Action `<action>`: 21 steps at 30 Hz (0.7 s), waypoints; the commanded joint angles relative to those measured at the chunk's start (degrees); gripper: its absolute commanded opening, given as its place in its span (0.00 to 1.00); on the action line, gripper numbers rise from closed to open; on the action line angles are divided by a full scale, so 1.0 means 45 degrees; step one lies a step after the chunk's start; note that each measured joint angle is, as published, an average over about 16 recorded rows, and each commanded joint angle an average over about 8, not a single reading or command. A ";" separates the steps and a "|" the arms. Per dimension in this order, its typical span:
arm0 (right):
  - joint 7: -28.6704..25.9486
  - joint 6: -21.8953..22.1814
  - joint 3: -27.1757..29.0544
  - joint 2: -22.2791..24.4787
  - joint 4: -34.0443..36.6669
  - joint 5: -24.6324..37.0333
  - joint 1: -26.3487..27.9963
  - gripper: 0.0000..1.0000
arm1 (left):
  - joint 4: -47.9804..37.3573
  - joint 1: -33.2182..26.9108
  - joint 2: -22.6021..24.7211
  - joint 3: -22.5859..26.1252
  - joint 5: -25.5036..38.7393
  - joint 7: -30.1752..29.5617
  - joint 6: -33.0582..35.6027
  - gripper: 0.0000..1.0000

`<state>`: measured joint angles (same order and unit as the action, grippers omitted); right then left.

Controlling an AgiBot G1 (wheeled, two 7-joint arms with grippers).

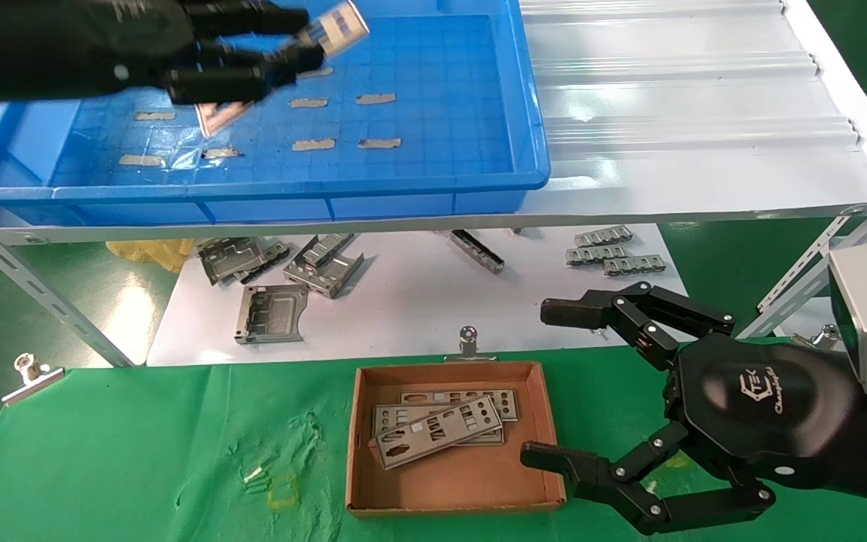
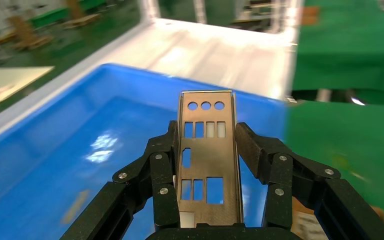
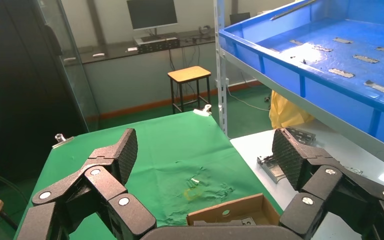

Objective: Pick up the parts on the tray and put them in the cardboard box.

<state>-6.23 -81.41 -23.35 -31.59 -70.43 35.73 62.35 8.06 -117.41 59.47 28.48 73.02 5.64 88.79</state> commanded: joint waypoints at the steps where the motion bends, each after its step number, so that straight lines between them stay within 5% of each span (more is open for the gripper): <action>1: 0.0000 0.0000 0.0000 0.0000 0.0000 0.0000 0.0000 1.00 | 0.0010 0.0066 -0.0010 -0.0053 -0.0045 0.0219 0.0569 0.00; 14: 0.0000 0.0000 0.0000 0.0000 0.0000 0.0000 0.0000 1.00 | 0.7412 0.4080 -0.2058 0.1901 -0.4116 -0.1723 0.0541 0.00; 21: 0.0000 0.0000 0.0000 0.0000 0.0000 0.0000 0.0000 1.00 | 0.8402 0.5598 -0.1865 0.2535 -0.4390 -0.0945 -0.0260 0.00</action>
<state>-6.23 -81.41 -23.35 -31.59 -70.43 35.73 62.35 44.49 -91.91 51.92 39.81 54.05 2.90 87.29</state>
